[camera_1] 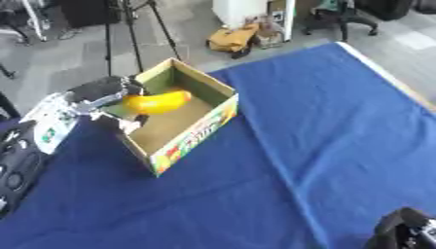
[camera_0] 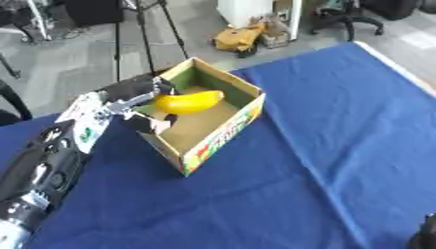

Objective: Pick up objects on the table and place them in the box.

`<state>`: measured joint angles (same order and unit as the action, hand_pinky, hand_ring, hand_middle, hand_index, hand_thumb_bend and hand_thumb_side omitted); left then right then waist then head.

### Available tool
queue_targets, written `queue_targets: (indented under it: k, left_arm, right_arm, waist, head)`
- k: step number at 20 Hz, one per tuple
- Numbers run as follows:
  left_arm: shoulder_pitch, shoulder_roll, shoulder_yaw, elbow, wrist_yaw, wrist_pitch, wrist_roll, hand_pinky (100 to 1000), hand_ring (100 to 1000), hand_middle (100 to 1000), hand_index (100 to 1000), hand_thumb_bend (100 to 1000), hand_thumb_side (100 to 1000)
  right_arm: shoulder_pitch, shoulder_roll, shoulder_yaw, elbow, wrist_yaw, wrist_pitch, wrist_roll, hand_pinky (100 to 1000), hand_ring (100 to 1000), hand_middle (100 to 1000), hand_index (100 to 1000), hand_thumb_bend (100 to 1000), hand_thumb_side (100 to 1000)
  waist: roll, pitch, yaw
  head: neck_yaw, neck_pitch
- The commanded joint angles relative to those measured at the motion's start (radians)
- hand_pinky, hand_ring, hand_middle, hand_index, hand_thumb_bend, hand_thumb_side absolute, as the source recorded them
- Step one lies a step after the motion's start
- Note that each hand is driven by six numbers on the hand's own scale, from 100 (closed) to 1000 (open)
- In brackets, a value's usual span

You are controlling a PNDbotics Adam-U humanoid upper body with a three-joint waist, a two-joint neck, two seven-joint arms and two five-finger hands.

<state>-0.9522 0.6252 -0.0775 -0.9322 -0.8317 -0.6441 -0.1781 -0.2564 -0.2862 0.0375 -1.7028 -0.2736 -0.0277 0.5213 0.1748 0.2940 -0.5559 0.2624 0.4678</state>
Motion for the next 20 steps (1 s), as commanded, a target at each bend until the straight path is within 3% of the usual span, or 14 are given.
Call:
queue_targets:
  k: [1,4,6,12,16,20]
  left_arm:
    - [-0.021,0.033,0.009,0.003,-0.041,0.011,0.040,664,608,581,791,100,246]
    - [-0.019,0.029,0.006,0.014,-0.095,0.006,0.056,670,622,607,804,100,252]
    - [-0.016,0.027,0.001,0.024,-0.135,-0.007,0.049,686,660,654,825,100,461]
    - [-0.014,0.028,0.007,0.044,-0.200,-0.055,0.015,715,725,731,829,100,868]
    - [-0.014,0.030,0.010,0.048,-0.210,-0.082,-0.022,727,755,784,833,100,985]
    - [-0.013,0.031,0.014,0.044,-0.197,-0.091,-0.034,736,778,835,866,100,1000]
  right_arm:
    - [-0.014,-0.004,-0.007,-0.024,0.016,0.002,0.000,510,379,327,563,100,839]
    - [-0.017,-0.001,-0.007,-0.024,0.020,0.004,-0.001,510,379,327,563,100,840]
    - [-0.019,0.000,-0.008,-0.024,0.021,0.005,-0.001,510,379,328,563,100,841]
    - [-0.021,-0.002,-0.009,-0.023,0.018,0.009,-0.003,510,379,328,563,100,841]
    - [-0.020,-0.005,-0.010,-0.022,0.016,0.011,-0.003,510,379,328,563,100,839]
    - [-0.020,-0.008,-0.010,-0.021,0.012,0.012,-0.003,510,379,328,563,100,838]
  waist:
    - [-0.005,-0.011,-0.005]
    - [0.000,-0.007,-0.010]
    - [0.004,-0.007,-0.012]
    - [0.008,-0.014,-0.010]
    - [0.009,-0.021,-0.008]
    - [0.009,-0.027,-0.005]
  head:
    - [0.004,-0.017]
    - [0.005,-0.018]
    - [0.006,-0.018]
    - [0.004,-0.018]
    - [0.005,-0.018]
    - [0.005,-0.018]
